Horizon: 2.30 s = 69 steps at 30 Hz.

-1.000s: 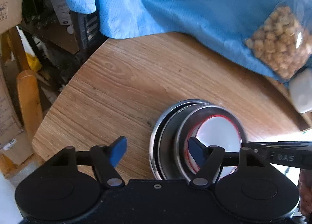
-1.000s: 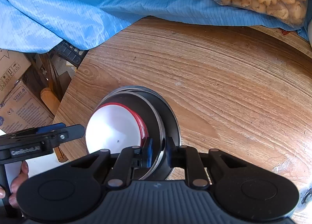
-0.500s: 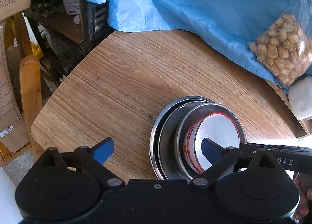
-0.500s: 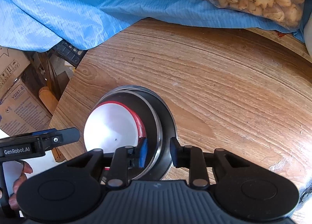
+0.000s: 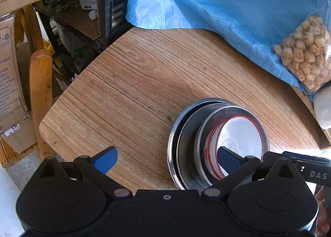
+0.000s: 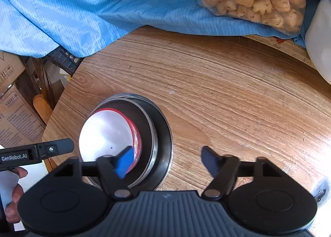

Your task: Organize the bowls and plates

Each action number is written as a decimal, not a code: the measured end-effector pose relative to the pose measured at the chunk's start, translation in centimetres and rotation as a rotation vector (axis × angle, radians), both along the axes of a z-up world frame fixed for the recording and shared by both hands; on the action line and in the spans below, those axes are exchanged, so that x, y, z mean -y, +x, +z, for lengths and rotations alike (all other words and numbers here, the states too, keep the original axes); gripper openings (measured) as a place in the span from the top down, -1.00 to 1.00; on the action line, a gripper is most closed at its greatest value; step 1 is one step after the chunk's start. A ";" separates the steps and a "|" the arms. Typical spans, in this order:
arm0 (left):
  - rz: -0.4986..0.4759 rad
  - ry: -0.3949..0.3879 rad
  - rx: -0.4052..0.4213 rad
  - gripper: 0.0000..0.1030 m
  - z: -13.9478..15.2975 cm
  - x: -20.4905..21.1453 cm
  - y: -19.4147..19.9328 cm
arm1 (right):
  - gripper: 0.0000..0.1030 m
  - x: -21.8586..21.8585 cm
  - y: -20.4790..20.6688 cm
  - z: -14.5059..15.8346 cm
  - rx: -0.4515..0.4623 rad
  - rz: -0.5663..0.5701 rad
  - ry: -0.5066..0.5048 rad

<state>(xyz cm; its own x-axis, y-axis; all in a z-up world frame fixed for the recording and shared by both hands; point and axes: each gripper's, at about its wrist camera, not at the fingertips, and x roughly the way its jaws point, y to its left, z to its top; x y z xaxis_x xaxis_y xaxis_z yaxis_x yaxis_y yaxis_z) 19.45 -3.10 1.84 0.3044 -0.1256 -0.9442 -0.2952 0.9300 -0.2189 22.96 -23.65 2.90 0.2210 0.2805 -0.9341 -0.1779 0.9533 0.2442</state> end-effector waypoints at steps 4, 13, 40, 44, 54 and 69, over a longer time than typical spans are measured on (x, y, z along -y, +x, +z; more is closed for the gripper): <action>-0.003 0.007 0.001 -0.98 0.1 0.0 -0.2 | -0.72 0.0 -0.4 0.2 0.020 -0.005 -0.021; -0.016 0.018 0.019 -0.98 0.3 0.0 -0.7 | -0.99 0.3 -1.5 0.5 0.061 -0.017 -0.038; -0.046 0.057 0.027 -0.98 0.6 0.0 -2.4 | -0.99 -0.6 -3.9 1.2 0.115 -0.007 -0.034; -0.024 0.069 0.047 -0.98 1.5 0.8 -3.5 | -0.99 -0.3 -4.1 1.7 0.142 0.036 -0.034; 0.063 0.130 0.124 -0.98 3.0 3.4 -7.0 | -0.99 0.9 -5.3 2.3 0.198 0.184 -0.029; 0.203 0.273 0.148 -0.98 3.8 8.8 -12.7 | -0.99 3.1 -8.7 2.9 0.285 0.342 0.027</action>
<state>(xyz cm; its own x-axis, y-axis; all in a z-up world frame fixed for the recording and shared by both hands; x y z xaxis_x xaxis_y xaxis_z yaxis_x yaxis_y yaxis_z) 6.77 -11.94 5.62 0.4326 0.2019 -0.8787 -0.4637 0.8856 -0.0248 14.27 -26.75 5.84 0.3590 0.4054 -0.8407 -0.5458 0.8218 0.1632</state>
